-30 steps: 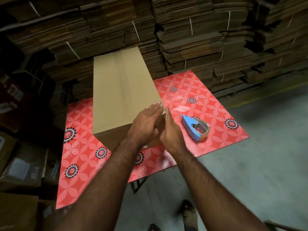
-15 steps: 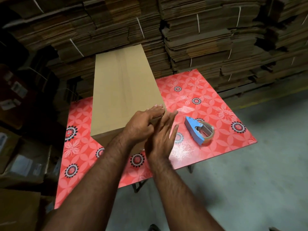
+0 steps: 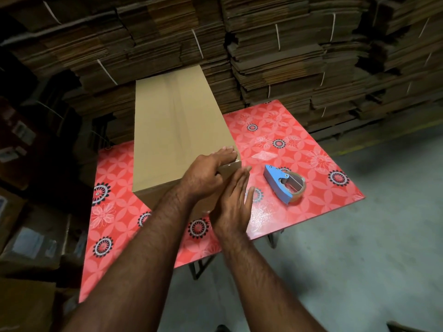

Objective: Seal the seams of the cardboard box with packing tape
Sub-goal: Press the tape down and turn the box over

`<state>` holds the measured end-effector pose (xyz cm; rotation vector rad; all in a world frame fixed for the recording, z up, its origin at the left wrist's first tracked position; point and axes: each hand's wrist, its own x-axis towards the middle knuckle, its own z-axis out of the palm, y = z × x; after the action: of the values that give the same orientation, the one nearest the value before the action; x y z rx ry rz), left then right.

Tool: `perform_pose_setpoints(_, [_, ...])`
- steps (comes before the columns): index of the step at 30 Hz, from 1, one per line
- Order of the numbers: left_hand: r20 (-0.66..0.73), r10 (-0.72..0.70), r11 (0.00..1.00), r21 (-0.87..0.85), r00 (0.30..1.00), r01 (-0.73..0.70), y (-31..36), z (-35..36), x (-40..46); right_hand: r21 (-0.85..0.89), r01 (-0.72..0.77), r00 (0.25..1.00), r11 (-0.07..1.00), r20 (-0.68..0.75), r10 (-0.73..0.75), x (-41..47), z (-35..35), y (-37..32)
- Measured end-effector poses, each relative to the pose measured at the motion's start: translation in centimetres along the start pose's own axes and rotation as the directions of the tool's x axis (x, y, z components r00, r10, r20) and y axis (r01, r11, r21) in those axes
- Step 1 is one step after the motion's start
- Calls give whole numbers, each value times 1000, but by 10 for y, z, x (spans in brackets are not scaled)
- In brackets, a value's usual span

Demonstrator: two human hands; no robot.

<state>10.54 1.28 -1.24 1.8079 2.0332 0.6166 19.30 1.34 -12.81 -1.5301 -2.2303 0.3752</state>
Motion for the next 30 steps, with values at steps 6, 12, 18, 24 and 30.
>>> perform_pose_setpoints(6, [-17, -8, 1000, -5, 1000, 8, 3, 2, -2, 574, 50, 997, 817, -78, -7, 10, -38, 12])
perform_pose_setpoints(12, [-17, -38, 999, -8, 999, 38, 0, 3, 1, 632, -130, 958, 764, 279, -67, 54, -57, 14])
perform_pose_setpoints(18, [-17, -35, 999, -11, 999, 35, 4, 0, 1, 589, -104, 946, 802, 307, -103, 62, -59, 30])
perform_pose_setpoints(24, [-62, -31, 999, -33, 998, 29, 9, 4, -3, 473, -44, 925, 880, 352, -143, 49, -46, 46])
perform_pose_setpoints(30, [-355, -23, 978, 187, 935, 95, -29, 24, -35, 402, 440, 897, 803, -152, -416, 75, -62, 34])
